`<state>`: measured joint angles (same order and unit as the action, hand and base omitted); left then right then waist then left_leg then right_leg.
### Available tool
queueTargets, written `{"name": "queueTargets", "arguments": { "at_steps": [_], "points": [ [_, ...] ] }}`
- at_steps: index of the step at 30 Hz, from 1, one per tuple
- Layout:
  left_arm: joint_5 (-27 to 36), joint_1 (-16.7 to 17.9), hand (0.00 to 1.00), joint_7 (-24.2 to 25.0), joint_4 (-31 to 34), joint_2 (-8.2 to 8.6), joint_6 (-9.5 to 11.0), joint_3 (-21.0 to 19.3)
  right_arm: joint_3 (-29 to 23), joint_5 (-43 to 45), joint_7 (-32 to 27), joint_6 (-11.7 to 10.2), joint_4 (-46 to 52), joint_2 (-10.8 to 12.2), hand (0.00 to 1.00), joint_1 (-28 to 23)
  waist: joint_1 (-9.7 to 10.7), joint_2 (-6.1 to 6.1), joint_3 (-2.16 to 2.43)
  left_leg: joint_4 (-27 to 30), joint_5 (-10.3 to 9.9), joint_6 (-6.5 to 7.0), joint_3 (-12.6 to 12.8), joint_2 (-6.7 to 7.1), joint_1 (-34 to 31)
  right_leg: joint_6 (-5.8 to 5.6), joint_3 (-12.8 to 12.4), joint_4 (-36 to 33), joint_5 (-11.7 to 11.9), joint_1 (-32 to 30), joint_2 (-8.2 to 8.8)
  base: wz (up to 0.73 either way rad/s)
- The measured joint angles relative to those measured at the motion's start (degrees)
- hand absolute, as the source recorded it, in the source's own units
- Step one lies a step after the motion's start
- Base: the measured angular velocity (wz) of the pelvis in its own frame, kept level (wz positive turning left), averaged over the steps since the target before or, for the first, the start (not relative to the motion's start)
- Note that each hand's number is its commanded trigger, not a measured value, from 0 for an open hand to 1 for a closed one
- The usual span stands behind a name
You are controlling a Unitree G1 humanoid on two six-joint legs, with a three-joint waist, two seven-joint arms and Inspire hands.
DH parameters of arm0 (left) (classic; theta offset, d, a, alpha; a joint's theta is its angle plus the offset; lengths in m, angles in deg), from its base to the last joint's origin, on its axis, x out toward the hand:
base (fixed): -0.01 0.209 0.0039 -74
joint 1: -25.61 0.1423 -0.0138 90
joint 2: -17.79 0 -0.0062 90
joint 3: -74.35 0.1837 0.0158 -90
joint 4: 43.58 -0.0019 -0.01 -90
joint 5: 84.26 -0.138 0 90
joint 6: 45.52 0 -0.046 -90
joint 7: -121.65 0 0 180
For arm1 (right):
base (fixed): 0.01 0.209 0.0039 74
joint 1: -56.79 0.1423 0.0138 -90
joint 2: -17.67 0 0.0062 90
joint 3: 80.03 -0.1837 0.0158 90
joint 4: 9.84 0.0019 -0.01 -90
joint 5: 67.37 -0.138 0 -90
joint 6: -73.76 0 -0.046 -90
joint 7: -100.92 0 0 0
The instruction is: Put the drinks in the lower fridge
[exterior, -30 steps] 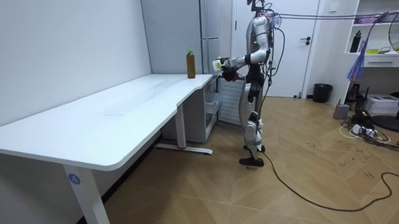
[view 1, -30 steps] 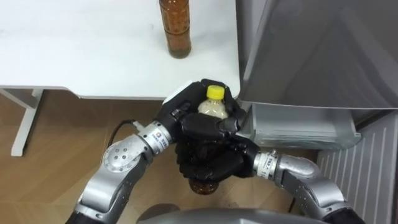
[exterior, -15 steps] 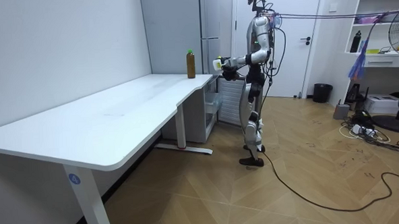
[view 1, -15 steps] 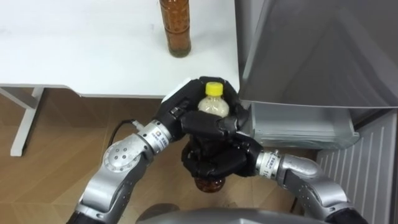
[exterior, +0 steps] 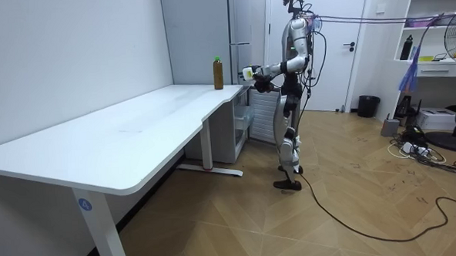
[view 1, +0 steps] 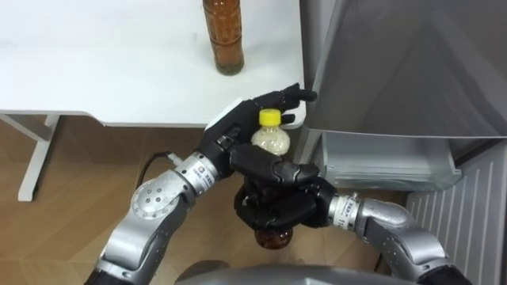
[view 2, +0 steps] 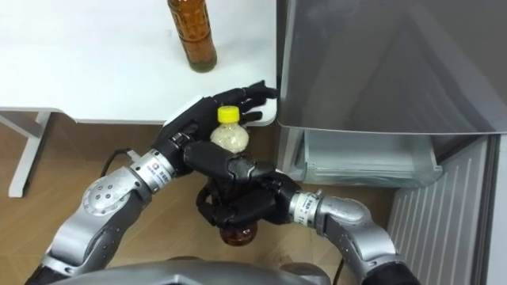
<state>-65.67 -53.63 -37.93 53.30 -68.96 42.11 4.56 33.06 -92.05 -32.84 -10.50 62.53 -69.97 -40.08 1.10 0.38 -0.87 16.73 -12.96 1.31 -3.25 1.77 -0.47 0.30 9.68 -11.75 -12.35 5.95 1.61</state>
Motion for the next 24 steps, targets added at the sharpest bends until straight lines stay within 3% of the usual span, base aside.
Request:
{"name": "queueTargets", "arguments": {
  "at_steps": [8, 15, 18, 22, 24],
  "points": [
    [-0.1, -0.1, 0.00, 0.0, 1.8, -0.03, 0.6, -0.7, 0.2, -0.1, 0.2, -1.1, -0.5, 0.1, 1.00, -0.1, -0.1, 0.56, -0.29, 0.2, 0.0, 0.00, 0.0, -0.01, 0.0, 0.00, 0.1, 0.0, 0.0, 0.3, 0.00, 0.00],
    [1.0, -2.0, 0.00, 0.2, 8.9, 0.61, 3.1, -2.1, 0.5, 0.8, 0.2, -0.7, -4.0, -0.5, 1.00, -1.2, -1.6, 0.89, -0.43, 1.0, -0.2, 0.17, -0.1, 0.01, -0.9, -0.06, 0.6, 0.0, 0.1, -0.1, 0.04, 0.00],
    [3.5, -3.9, 0.00, 0.0, 11.1, 0.83, 3.5, -2.2, 0.4, 0.9, 0.1, -0.7, -4.0, -0.5, 1.00, -1.2, -2.8, 0.52, -0.39, 1.0, -0.2, 0.18, -0.1, -0.02, -0.4, -0.08, 0.5, 0.0, 0.2, 0.1, 0.05, -0.01],
    [4.2, -4.6, 0.00, -2.0, 14.2, 0.71, 6.6, -4.6, 0.4, 1.3, 0.1, -1.1, -4.0, -0.9, 1.00, -1.2, -3.2, -0.58, -0.40, 0.8, -0.2, 0.18, 0.0, -0.02, 0.4, -0.08, 0.5, 0.0, 0.2, 0.6, 0.05, 0.00],
    [4.3, -4.7, 0.00, -3.0, 15.7, 0.59, 7.0, -6.6, 0.3, 2.4, 0.1, -1.1, -4.0, -0.9, 1.00, -1.2, -3.2, -1.02, -0.18, 0.6, -0.2, 0.17, 0.0, 0.00, 0.3, -0.08, 0.6, -0.1, 0.2, 0.5, 0.06, 0.00]
  ]
}}
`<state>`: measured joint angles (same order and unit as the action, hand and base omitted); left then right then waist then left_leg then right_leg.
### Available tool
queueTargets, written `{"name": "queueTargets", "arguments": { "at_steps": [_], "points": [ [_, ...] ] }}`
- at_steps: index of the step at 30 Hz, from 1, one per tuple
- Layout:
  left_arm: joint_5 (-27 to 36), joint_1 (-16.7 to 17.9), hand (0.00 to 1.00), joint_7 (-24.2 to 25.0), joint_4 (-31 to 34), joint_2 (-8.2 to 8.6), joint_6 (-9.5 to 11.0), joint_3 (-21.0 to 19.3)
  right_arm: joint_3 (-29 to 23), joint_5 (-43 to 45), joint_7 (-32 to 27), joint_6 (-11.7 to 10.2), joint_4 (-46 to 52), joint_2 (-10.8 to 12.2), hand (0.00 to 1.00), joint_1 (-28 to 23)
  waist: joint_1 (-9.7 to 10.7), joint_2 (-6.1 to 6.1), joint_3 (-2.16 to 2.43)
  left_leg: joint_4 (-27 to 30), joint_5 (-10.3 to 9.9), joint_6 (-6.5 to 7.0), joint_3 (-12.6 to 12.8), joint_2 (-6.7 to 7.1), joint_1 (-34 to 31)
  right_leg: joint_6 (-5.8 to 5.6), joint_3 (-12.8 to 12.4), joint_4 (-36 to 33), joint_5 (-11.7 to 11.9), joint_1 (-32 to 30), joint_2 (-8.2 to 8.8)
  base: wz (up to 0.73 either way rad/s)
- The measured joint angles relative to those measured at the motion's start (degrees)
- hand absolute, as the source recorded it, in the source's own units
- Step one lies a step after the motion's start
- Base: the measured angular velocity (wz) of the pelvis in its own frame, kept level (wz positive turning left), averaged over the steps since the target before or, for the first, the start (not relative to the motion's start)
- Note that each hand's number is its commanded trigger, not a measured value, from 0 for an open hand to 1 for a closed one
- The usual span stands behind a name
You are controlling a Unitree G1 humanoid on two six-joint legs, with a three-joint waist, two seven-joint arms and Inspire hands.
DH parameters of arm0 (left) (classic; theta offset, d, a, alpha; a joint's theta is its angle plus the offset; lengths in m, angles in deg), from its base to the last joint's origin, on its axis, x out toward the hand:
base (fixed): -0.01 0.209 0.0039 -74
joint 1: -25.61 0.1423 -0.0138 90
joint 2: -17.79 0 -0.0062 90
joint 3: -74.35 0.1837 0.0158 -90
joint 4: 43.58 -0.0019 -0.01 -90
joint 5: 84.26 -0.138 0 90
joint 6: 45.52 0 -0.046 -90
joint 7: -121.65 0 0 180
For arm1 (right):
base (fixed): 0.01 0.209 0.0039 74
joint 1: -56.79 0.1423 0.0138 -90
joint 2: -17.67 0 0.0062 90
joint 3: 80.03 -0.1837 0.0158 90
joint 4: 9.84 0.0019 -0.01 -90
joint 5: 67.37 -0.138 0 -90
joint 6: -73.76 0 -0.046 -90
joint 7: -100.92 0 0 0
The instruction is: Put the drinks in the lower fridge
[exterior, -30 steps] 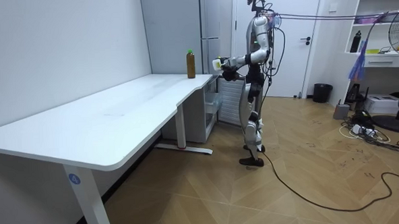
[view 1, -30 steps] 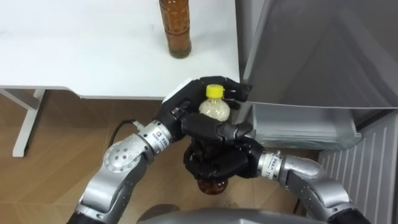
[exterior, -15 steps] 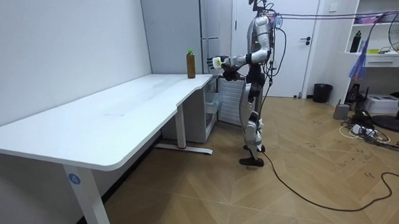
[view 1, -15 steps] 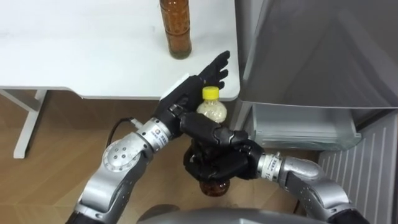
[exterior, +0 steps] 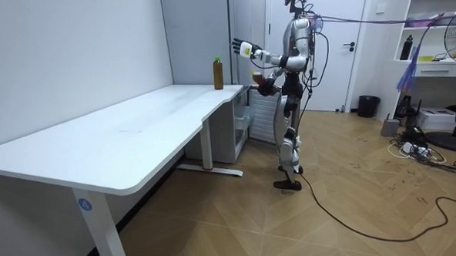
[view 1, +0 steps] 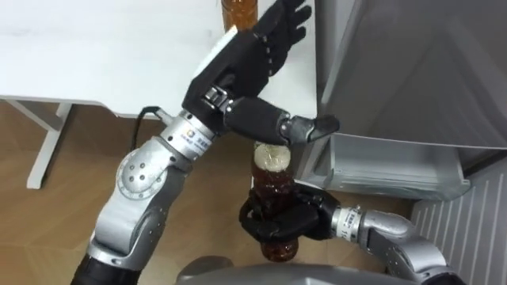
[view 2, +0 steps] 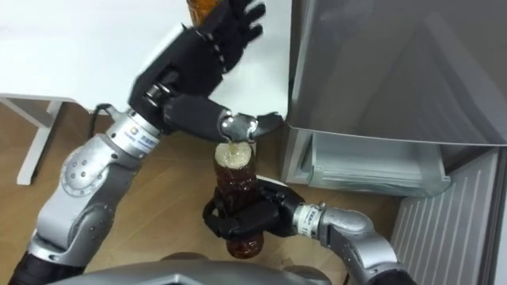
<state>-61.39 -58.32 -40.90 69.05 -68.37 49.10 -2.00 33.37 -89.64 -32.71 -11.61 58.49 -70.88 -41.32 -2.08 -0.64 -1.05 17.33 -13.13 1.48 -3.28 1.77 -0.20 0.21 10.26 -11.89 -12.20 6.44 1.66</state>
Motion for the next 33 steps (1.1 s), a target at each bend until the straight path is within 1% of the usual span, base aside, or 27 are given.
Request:
{"name": "queueTargets", "arguments": {
  "at_steps": [1, 4, 6, 7, 8, 9, 11, 12, 13, 15, 16, 18, 19, 20, 22, 23, 25, 27, 29, 31, 32, 33],
  "points": [
    [0.0, 0.0, 0.00, -0.5, 1.1, 0.00, 0.6, -1.2, 0.0, 0.6, 0.0, 0.0, 0.0, -0.3, 1.00, 0.0, 0.0, -0.08, 0.05, -0.3, 0.0, 0.00, 0.0, -0.01, 0.0, 0.00, 0.0, 0.0, 0.0, 0.0, -0.02, 0.00],
    [0.0, 0.0, 0.00, -1.3, 3.6, 0.17, 1.2, -3.8, -0.2, 1.1, 0.1, 0.0, 0.0, -1.2, 1.00, -0.2, 0.0, -0.06, 0.05, -0.5, 0.0, -0.02, 0.0, 0.01, 0.2, 0.00, 0.1, 0.0, 0.0, 0.1, -0.02, 0.00],
    [0.0, -0.1, 0.00, -2.4, 5.6, 0.30, 2.5, -6.1, -1.4, 2.6, 0.0, 0.0, 0.0, -1.3, 1.00, -1.2, -0.1, 0.07, -0.01, -0.6, 0.0, -0.01, 0.0, 0.05, 0.6, 0.00, 0.1, 0.1, 0.0, 0.5, 0.00, 0.00],
    [0.0, -0.2, 0.00, -2.5, 6.1, 0.35, 2.8, -6.7, -1.6, 2.6, 0.1, 0.0, 0.0, -1.3, 1.00, -1.5, -0.4, 0.07, -0.01, -0.6, 0.0, -0.01, 0.0, 0.04, 0.6, 0.00, 0.1, 0.1, 0.0, 0.5, 0.00, -0.05],
    [0.0, -0.9, 0.00, -3.1, 7.0, 0.32, 3.1, -7.8, -2.3, 2.6, 0.0, -0.1, 0.1, -1.2, 1.00, -2.3, -1.3, 0.09, -0.02, -0.6, 0.0, -0.01, 0.0, 0.02, 0.7, 0.00, 0.1, 0.2, 0.0, 0.5, -0.01, -0.05],
    [0.0, -1.6, 0.00, -3.7, 7.5, 0.35, 3.6, -8.9, -2.8, 2.6, 0.0, -0.1, 0.2, -1.4, 1.00, -3.0, -1.8, 0.11, -0.03, -0.7, 0.0, -0.01, 0.0, 0.03, 0.8, 0.00, 0.2, 0.2, 0.0, 0.6, 0.02, -0.04],
    [0.0, -2.1, 0.00, -5.2, 7.9, 0.39, 4.9, -9.9, -3.1, 2.6, 0.0, -0.1, 0.2, -1.5, 1.00, -3.8, -2.6, 0.07, -0.01, -0.7, 0.0, -0.01, 0.0, 0.04, 1.2, 0.00, 0.6, 0.3, 0.0, 1.0, 0.08, 0.00],
    [-0.4, -2.1, 0.00, -6.3, 8.5, 0.43, 5.1, -10.8, -3.7, 2.6, 0.0, -0.3, 0.2, -1.3, 1.00, -4.5, -3.3, 0.06, -0.01, -0.7, 0.0, 0.00, -0.1, 0.03, 1.7, 0.00, 0.6, 0.3, 0.0, 1.3, 0.07, 0.00],
    [-1.4, -2.1, 0.00, -7.0, 9.0, 0.40, 5.2, -11.5, -4.0, 2.6, 0.0, -0.4, 0.2, -1.2, 1.00, -4.8, -3.4, 0.05, -0.01, -0.7, 0.0, 0.00, -0.1, 0.03, 1.8, 0.00, 0.6, 0.3, 0.0, 1.5, 0.05, 0.00],
    [-3.6, -2.1, 0.00, -10.0, 9.7, 0.39, 6.7, -14.4, -5.1, 2.5, -0.1, -1.5, 0.3, -1.0, 1.00, -5.8, -4.4, -0.18, 0.01, -1.1, 0.0, -0.01, -0.1, 0.02, 2.0, 0.00, 0.6, 0.3, 0.0, 1.8, 0.05, 0.00],
    [-3.9, -2.1, 0.00, -10.8, 9.7, 0.41, 7.0, -15.0, -5.2, 2.5, -0.2, -1.8, 0.3, -1.1, 1.00, -5.9, -4.7, -0.26, -0.01, -1.3, 0.0, -0.01, 0.0, 0.02, 2.0, 0.00, 0.7, 0.3, 0.0, 1.9, 0.05, 0.00],
    [-6.5, -2.2, 0.00, -14.6, 9.8, 0.41, 8.5, -18.4, -5.8, 2.6, -0.4, -3.0, 0.3, -1.1, 1.00, -6.8, -5.4, -0.46, -0.05, -1.7, 0.1, -0.05, -0.1, 0.06, 2.6, -0.01, 0.9, 0.5, 0.0, 2.4, 0.06, 0.02],
    [-7.0, -2.1, 0.00, -16.7, 9.8, 0.42, 9.5, -20.0, -6.3, 2.6, -0.4, -3.9, 0.3, -1.0, 1.00, -7.7, -5.8, -0.50, 0.01, -1.7, 0.1, -0.06, -0.1, 0.10, 2.7, -0.01, 1.0, 0.7, 0.0, 2.7, 0.04, 0.03],
    [-7.2, -2.1, 0.00, -17.8, 10.0, 0.41, 10.1, -20.8, -6.7, 2.6, -0.4, -4.1, 0.3, -1.0, 1.00, -8.0, -6.2, -0.54, 0.03, -1.8, 0.1, -0.06, -0.1, 0.11, 2.7, 0.00, 1.0, 0.9, 0.0, 2.8, 0.02, 0.00],
    [-7.5, -2.1, 0.00, -21.8, 10.2, 0.44, 12.4, -24.2, -7.4, 2.6, -0.5, -4.6, 0.3, -1.1, 1.00, -9.1, -7.4, -0.63, 0.07, -1.8, 0.1, -0.11, -0.1, 0.09, 2.7, 0.01, 1.0, 1.2, 0.0, 2.8, -0.01, 0.00],
    [-7.6, -2.1, 0.00, -22.9, 10.2, 0.43, 12.8, -25.0, -7.5, 2.6, -0.5, -4.6, 0.3, -1.1, 1.00, -9.4, -7.6, -0.67, 0.09, -1.7, 0.1, -0.11, -0.1, 0.07, 2.7, 0.01, 1.0, 1.2, 0.0, 2.8, -0.03, 0.00],
    [-8.7, -2.0, 0.00, -27.4, 10.2, 0.45, 14.5, -27.8, -8.5, 2.6, -1.2, -4.9, 0.3, -1.1, 1.00, -10.5, -8.5, -0.69, 0.09, -1.6, 0.1, -0.12, -0.7, 0.16, 2.7, 0.01, 1.5, 1.2, 0.0, 3.0, -0.01, 0.07],
    [-9.2, -1.9, 0.00, -30.3, 10.1, 0.46, 15.3, -29.8, -9.1, 2.6, -1.5, -5.1, 0.3, -1.1, 1.00, -11.1, -9.4, -0.71, 0.10, -1.6, 0.1, -0.12, -0.8, 0.19, 2.8, 0.01, 1.5, 1.2, 0.0, 3.1, -0.01, 0.02],
    [-9.4, -1.2, 0.00, -33.1, 10.0, 0.49, 15.9, -31.6, -9.5, 2.6, -1.5, -5.1, 0.3, -1.1, 1.00, -11.2, -9.5, -0.75, 0.12, -1.7, 0.1, -0.11, -1.2, 0.35, 2.9, 0.00, 1.6, 1.2, 0.0, 3.2, 0.05, 0.09],
    [-9.4, -1.0, 0.00, -36.2, 8.9, 0.45, 15.9, -34.5, -10.0, 2.6, -1.5, -5.1, 0.3, -1.1, 1.00, -11.3, -9.7, -0.80, 0.11, -1.8, 0.1, -0.11, -1.8, 0.51, 3.6, -0.03, 2.1, 1.3, 0.0, 3.5, 0.16, 0.10],
    [-9.4, -0.9, 0.00, -37.1, 8.5, 0.46, 15.9, -35.1, -10.1, 2.6, -1.6, -5.0, 0.3, -1.1, 1.00, -11.3, -9.8, -0.84, 0.11, -1.9, 0.1, -0.11, -1.8, 0.51, 3.8, -0.05, 2.1, 1.3, 0.0, 3.6, 0.17, 0.00],
    [-8.7, -0.8, 0.00, -38.7, 7.3, 0.50, 15.9, -36.0, -10.4, 2.6, -1.6, -5.0, 0.3, -1.0, 1.00, -11.3, -10.3, -0.86, 0.31, -2.2, 0.2, -0.11, -1.6, 0.50, 4.0, -0.10, 1.8, 1.2, -0.1, 3.7, 0.19, -0.07]
  ]
}}
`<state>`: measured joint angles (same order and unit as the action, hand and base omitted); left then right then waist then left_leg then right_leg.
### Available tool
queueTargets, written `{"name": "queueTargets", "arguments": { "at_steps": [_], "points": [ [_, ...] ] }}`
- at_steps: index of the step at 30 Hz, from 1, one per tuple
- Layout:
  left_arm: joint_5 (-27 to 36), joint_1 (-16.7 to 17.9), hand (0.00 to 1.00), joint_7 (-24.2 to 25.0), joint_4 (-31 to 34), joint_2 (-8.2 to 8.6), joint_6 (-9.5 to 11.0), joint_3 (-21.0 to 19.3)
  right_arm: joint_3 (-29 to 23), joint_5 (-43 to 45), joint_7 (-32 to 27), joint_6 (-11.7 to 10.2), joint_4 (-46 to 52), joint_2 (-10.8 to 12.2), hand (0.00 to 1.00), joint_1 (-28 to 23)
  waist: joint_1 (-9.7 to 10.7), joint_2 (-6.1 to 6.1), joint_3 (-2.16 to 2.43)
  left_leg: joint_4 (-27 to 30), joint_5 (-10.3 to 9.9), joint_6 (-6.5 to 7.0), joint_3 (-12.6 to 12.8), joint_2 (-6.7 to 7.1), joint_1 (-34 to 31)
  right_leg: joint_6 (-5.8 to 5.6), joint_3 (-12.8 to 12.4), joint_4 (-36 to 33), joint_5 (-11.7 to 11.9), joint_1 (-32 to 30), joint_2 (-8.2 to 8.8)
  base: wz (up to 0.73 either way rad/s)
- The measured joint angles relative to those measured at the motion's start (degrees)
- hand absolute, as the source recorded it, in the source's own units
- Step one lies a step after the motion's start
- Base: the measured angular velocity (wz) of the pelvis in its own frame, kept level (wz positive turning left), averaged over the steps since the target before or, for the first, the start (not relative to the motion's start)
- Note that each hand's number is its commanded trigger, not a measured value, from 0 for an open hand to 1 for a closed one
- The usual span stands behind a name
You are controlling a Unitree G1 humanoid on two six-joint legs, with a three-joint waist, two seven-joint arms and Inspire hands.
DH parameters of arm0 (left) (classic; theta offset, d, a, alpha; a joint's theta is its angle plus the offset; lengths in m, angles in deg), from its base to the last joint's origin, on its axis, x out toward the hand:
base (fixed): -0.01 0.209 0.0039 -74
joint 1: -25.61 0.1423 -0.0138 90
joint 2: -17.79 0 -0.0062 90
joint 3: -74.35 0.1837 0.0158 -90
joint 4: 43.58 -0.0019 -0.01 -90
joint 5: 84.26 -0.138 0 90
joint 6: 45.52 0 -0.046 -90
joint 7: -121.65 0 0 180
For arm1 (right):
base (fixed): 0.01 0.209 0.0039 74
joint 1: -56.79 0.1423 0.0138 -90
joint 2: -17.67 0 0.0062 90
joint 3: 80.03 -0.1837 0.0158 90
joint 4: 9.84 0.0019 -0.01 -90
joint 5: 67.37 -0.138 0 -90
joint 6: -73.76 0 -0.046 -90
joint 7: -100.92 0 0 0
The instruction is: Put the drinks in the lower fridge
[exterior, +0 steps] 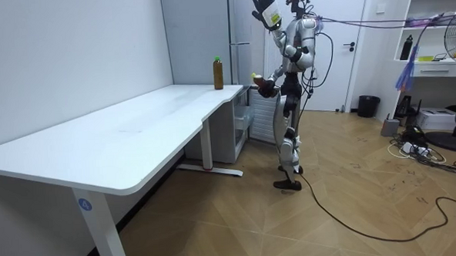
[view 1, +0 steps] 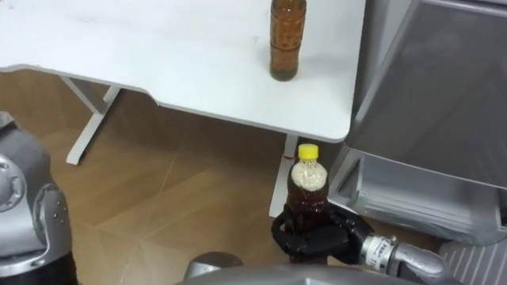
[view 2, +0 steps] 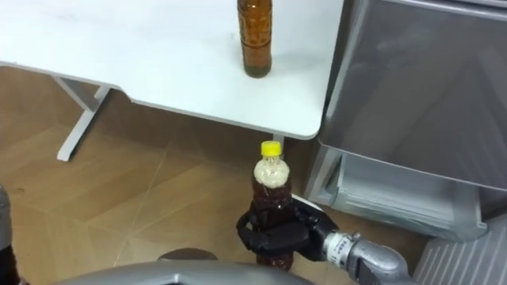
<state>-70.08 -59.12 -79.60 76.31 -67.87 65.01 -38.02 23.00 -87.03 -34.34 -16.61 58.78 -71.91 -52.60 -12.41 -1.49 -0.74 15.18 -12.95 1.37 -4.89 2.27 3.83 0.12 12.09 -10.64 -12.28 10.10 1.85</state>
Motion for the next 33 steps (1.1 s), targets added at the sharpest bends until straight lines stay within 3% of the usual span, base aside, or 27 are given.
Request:
{"name": "queueTargets", "arguments": {
  "at_steps": [4, 9, 13, 16, 19, 21, 25, 30, 33],
  "points": [
    [0.9, 3.1, 0.00, -3.6, -4.6, 1.10, -0.5, -1.3, -1.3, 1.2, -1.7, 0.4, 0.0, 1.2, 1.00, 0.1, -0.8, 0.54, 0.25, -0.6, 0.5, -0.03, -0.1, 0.20, -0.1, 0.03, -0.2, 0.6, -0.1, -0.2, 0.10, -0.01],
    [2.0, 6.0, 0.00, -10.5, -11.5, 1.15, -0.9, -1.3, -1.2, 2.0, -4.8, 2.4, 0.0, 2.0, 1.00, 0.2, -0.6, 1.72, 0.54, 0.0, 0.5, -0.03, -0.4, 0.34, -0.1, 0.05, 0.4, 1.1, 0.0, 0.4, 0.11, 0.06],
    [3.1, 9.8, 0.00, -14.3, -21.9, 1.34, -2.6, 2.2, -1.2, 2.0, -7.0, 3.2, -0.1, 2.0, 1.00, 0.2, -0.6, 1.83, 0.46, -0.9, 0.4, -0.01, -0.4, 0.43, 0.3, 0.03, 0.6, 2.0, 0.0, 1.0, 0.11, 0.00],
    [4.3, 10.7, 0.00, -15.7, -30.2, 1.37, -4.0, 5.9, -0.7, 2.0, -8.4, 4.3, 0.0, 1.9, 1.00, 0.3, -0.8, 1.81, 0.47, -1.0, 0.4, -0.01, -0.3, 0.41, -0.1, 0.03, 0.5, 2.0, 0.0, 0.7, 0.07, 0.00],
    [4.3, 11.8, 0.00, -15.7, -40.8, 1.43, -5.2, 10.5, -0.7, 1.9, -9.2, 4.3, -0.2, 2.9, 1.00, 0.4, -0.5, 2.14, 0.40, -0.9, 0.4, -0.02, -0.2, 0.40, 0.0, 0.04, 0.7, 2.1, 0.0, 0.7, 0.10, 0.00],
    [4.5, 11.8, 0.00, -15.3, -49.5, 1.44, -7.1, 14.6, -0.6, 1.5, -9.5, 4.4, -0.5, 3.4, 1.00, 0.9, 0.1, 2.41, 0.36, -1.2, 0.4, -0.02, -0.3, 0.40, -0.1, 0.03, 0.7, 2.2, 0.0, 0.9, 0.10, 0.00],
    [11.6, 11.9, 0.00, -12.9, -63.3, 1.55, -9.9, 22.0, 1.4, 1.1, -11.2, 5.9, -3.7, 3.5, 1.00, 3.9, 0.5, 3.25, -0.09, -1.8, 0.4, -0.03, 0.0, 0.33, 0.1, 0.02, 0.4, 2.2, 0.0, 0.7, 0.07, -0.04],
    [18.4, 14.6, 0.00, -9.2, -76.0, 1.53, -14.5, 22.5, 1.4, 1.1, -13.5, 9.2, -5.1, 3.0, 1.00, 4.7, 1.1, 3.60, -0.06, -2.9, 0.4, 0.02, 0.8, 0.22, 0.8, 0.00, 0.1, 2.2, 0.0, 0.7, 0.12, -0.07],
    [23.5, 16.1, 0.00, -6.3, -82.2, 1.60, -17.1, 21.1, 1.4, 1.0, -13.6, 9.8, -7.9, 3.0, 1.00, 6.1, 1.1, 3.57, -0.05, -3.0, 0.4, 0.03, 1.1, 0.18, 1.0, -0.01, -0.7, 2.3, 0.0, 0.7, 0.12, -0.05]
  ]
}}
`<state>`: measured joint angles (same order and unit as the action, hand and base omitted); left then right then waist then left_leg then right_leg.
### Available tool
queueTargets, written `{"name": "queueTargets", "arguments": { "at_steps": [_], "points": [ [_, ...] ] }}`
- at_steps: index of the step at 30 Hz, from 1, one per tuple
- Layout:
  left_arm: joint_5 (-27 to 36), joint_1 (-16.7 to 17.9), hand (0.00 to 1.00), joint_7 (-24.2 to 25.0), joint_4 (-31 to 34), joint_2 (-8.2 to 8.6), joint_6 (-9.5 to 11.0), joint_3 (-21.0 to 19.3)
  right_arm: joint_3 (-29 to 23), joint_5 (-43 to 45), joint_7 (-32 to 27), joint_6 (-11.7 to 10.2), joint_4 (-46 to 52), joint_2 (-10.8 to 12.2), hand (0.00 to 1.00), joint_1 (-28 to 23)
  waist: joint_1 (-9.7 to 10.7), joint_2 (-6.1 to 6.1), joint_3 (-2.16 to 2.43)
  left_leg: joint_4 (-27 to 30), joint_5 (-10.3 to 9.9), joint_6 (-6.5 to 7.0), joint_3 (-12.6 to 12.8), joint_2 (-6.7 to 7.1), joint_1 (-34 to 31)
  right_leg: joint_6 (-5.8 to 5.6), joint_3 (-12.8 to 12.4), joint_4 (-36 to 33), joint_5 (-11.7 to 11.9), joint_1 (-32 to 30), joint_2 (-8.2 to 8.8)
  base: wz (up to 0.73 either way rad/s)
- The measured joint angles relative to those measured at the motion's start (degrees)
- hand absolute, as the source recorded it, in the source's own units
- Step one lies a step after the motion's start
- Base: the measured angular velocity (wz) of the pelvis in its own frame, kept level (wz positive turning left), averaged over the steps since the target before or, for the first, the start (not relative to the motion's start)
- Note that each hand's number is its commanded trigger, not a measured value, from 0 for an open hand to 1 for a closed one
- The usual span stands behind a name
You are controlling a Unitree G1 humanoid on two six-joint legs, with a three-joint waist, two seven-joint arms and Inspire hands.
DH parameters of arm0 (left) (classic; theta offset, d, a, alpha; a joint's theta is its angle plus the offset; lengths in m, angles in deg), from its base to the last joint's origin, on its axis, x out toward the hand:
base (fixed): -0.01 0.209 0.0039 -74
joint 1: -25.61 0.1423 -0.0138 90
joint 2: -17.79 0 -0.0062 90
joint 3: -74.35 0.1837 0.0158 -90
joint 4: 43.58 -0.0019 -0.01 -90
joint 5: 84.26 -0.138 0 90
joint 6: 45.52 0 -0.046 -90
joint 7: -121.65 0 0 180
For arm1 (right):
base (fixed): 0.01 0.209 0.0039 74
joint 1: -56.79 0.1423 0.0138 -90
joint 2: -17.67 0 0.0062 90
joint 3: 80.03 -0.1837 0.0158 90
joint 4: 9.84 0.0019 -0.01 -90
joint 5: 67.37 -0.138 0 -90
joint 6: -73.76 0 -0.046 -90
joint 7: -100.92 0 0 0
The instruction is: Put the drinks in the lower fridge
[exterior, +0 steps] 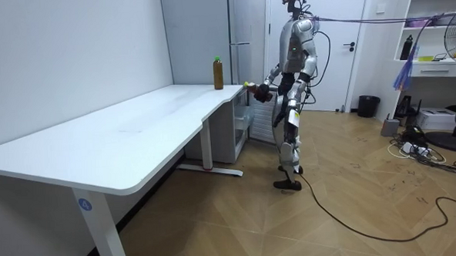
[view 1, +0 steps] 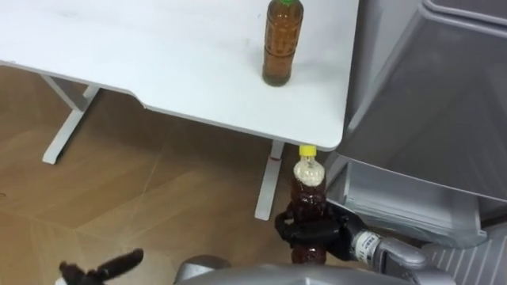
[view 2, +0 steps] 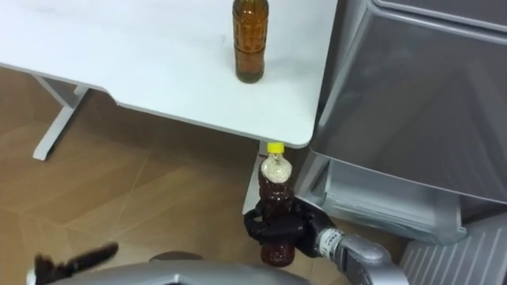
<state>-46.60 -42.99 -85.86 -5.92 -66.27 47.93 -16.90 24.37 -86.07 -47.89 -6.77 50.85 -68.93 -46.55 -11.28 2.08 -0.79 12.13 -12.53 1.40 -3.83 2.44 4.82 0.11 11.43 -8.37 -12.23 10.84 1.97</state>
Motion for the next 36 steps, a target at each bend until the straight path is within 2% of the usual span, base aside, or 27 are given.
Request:
{"name": "queueTargets", "arguments": {
  "at_steps": [3, 5, 8, 10, 11, 13, 15, 19, 23, 25, 27, 31, 36],
  "points": [
    [3.3, 1.1, 0.00, 4.7, -4.9, 0.11, -3.0, -3.8, -1.0, 0.1, 0.0, 1.4, -2.0, 0.0, 1.00, 0.6, 0.1, -0.34, -0.01, 0.2, -0.1, 0.12, 0.0, 0.01, -0.1, 0.00, -0.4, 0.0, 0.0, 0.0, -0.01, 0.00],
    [3.2, 1.1, 0.00, 7.4, -6.9, 0.15, -4.6, -4.6, -2.0, 0.1, 0.0, 2.2, -2.1, 0.0, 1.00, 0.4, 0.1, -0.94, 0.02, 0.2, -0.2, 0.17, 0.2, 0.00, -0.3, -0.01, -0.6, -0.2, 0.0, -0.1, 0.00, -0.04],
    [1.9, 0.8, 0.00, 11.8, -9.7, 1.02, -7.5, -4.5, -2.7, -0.1, 0.0, 3.1, -2.2, 0.1, 1.00, 0.6, 0.7, -1.66, 0.58, 0.5, -0.2, 0.20, 0.5, -0.05, -1.1, -0.02, -0.6, -0.4, 0.0, -0.8, 0.04, -0.03],
    [-3.8, 0.9, 0.00, 14.3, -10.1, 1.81, -9.3, -4.1, -2.8, -0.3, 0.0, 3.1, -4.0, 0.5, 1.00, 1.4, 2.0, -1.75, 0.59, 1.1, -0.1, 0.18, 0.3, -0.05, -1.4, -0.01, -0.4, -0.4, 0.0, -0.7, 0.03, 0.10],
    [-8.2, 0.1, 0.00, 15.9, -10.1, 1.94, -10.6, -3.8, -2.8, -1.2, -0.2, 3.1, -5.5, 0.6, 1.00, 1.6, 2.5, -1.91, 0.77, 1.5, -0.2, 0.16, 0.0, -0.03, -1.6, -0.01, -0.2, -0.4, 0.0, -0.8, 0.01, 0.19],
    [-13.8, -1.4, 0.00, 17.3, -10.1, 2.14, -11.6, -2.9, -2.9, -1.7, -1.6, 3.1, -6.3, 0.6, 1.00, 1.5, 3.9, -1.55, 0.58, 1.9, -0.1, 0.15, -0.1, -0.02, -2.5, 0.00, -0.2, -0.3, 0.0, -1.0, -0.05, 0.14],
    [-21.6, -3.3, 0.00, 18.2, -10.0, 2.27, -11.9, -1.4, -4.6, -3.0, -3.4, 3.0, -8.5, 1.3, 1.00, 1.5, 5.6, -1.52, 0.64, 2.6, -0.1, 0.15, -0.2, 0.05, -3.5, 0.01, -0.3, -0.3, 0.0, -1.6, -0.09, 0.06],
    [-31.1, -6.6, 0.00, 18.4, -9.5, 1.88, -11.8, 3.5, -4.5, -9.4, -8.0, 2.8, -11.9, 1.4, 1.00, 1.7, 7.8, -0.90, 0.79, 2.8, -0.1, 0.25, 0.0, 0.18, -4.0, -0.04, -0.3, -0.3, 0.0, -2.1, 0.04, 0.02],
    [-32.4, -9.7, 0.00, 19.3, -9.4, 1.75, -10.6, 4.1, -4.6, -13.4, -11.7, 1.0, -13.4, 1.5, 1.00, 2.1, 8.5, -0.75, 0.85, 2.7, -0.1, 0.27, 0.5, 0.10, -4.2, -0.07, -0.9, -0.4, 0.1, -2.6, -0.01, -0.08],
    [-32.5, -9.5, 0.00, 19.2, -9.3, 1.74, -9.5, 4.4, -5.4, -17.8, -14.2, 0.2, -15.2, 1.7, 1.00, 2.6, 9.4, -0.86, 0.85, 2.3, -0.1, 0.28, 0.5, 0.14, -3.7, -0.15, -1.2, -0.4, 0.1, -2.6, 0.02, -0.05],
    [-32.5, -9.3, 0.00, 19.3, -9.3, 1.74, -9.5, 4.4, -7.1, -20.8, -16.5, 0.2, -15.6, 1.9, 1.00, 2.7, 9.7, -0.97, 0.47, 1.7, -0.1, 0.30, 0.6, 0.12, -3.2, -0.17, -1.3, -0.4, 0.1, -2.4, 0.02, -0.05],
    [-32.8, -8.8, 0.00, 19.5, -9.3, 1.74, -9.4, 4.4, -9.9, -28.1, -21.1, -0.3, -16.7, 1.9, 1.00, 2.9, 9.8, -1.23, 0.39, 1.3, -0.1, 0.31, 0.8, 0.05, -3.1, -0.17, -1.5, -0.4, 0.1, -2.7, -0.03, -0.01],
    [-32.8, -8.6, 0.00, 19.8, -9.4, 1.78, -9.4, 4.4, -10.7, -32.0, -24.8, -1.4, -17.5, 2.2, 1.00, 3.2, 9.8, -1.31, 0.33, 1.1, -0.1, 0.31, 0.9, 0.04, -3.0, -0.17, -1.6, -0.3, 0.1, -3.0, -0.03, 0.00]
  ]
}}
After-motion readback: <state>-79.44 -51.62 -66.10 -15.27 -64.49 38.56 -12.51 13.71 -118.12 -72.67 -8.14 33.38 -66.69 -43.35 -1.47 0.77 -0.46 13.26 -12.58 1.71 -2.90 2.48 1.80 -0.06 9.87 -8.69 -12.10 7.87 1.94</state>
